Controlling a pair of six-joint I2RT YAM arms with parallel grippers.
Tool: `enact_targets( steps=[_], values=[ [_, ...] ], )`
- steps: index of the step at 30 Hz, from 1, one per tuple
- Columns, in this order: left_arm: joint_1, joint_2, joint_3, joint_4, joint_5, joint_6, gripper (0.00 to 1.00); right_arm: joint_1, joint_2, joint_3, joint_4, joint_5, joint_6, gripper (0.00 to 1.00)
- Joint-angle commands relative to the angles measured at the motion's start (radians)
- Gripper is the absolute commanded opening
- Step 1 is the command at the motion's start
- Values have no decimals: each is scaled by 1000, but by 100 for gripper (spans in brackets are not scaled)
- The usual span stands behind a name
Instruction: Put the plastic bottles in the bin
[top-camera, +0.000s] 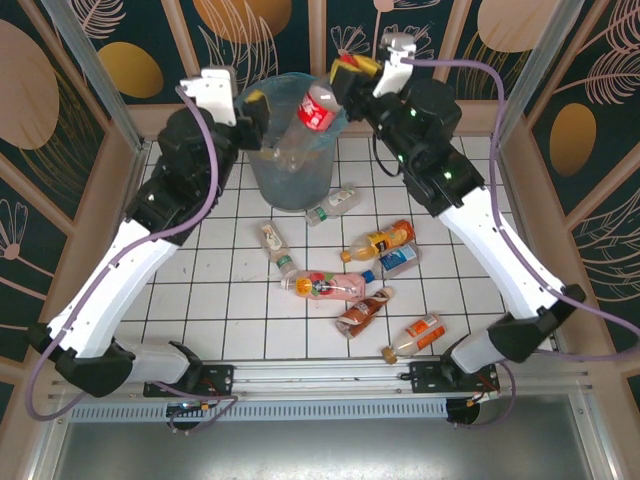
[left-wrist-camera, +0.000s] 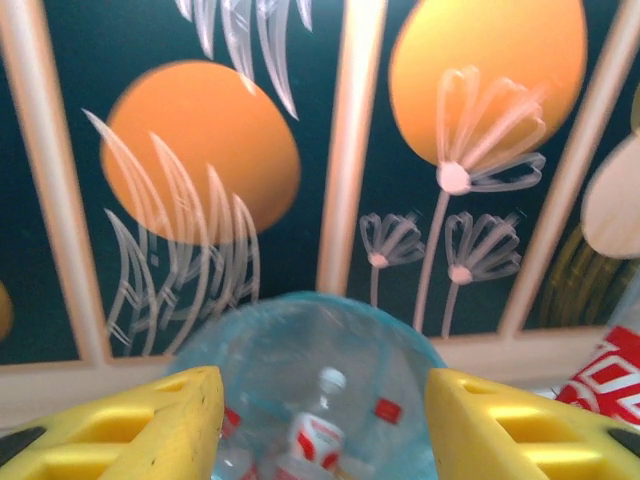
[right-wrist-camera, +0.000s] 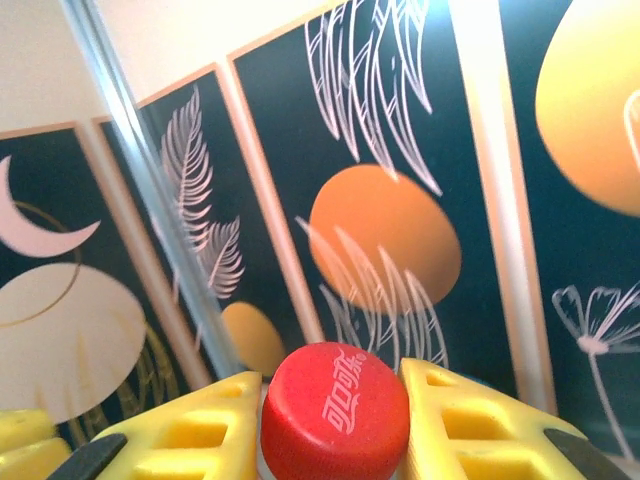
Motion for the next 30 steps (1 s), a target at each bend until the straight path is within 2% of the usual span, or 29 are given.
enact_targets(
  steps=[1,3,7,12,15,21,30],
  values=[
    [57,37,100,13,-26,54,56,2,111,132,21,96,-99,0],
    [85,73,138,2,-7,50,56,2,201,233,27,125,-158,0],
    [96,77,89,26,1,42,56,-9,375,397,21,175,-272,0],
    [98,34,-33,71,3,72,56,-43,566,564,-82,127,-281,0],
    [97,-25,-148,145,-9,74,56,-54,620,572,-120,88,-270,0],
    [97,-66,-261,175,-30,88,56,-76,689,564,-234,-18,-233,0],
    [99,-70,-315,200,-5,82,57,-82,754,460,-267,-140,-237,0]
  ],
)
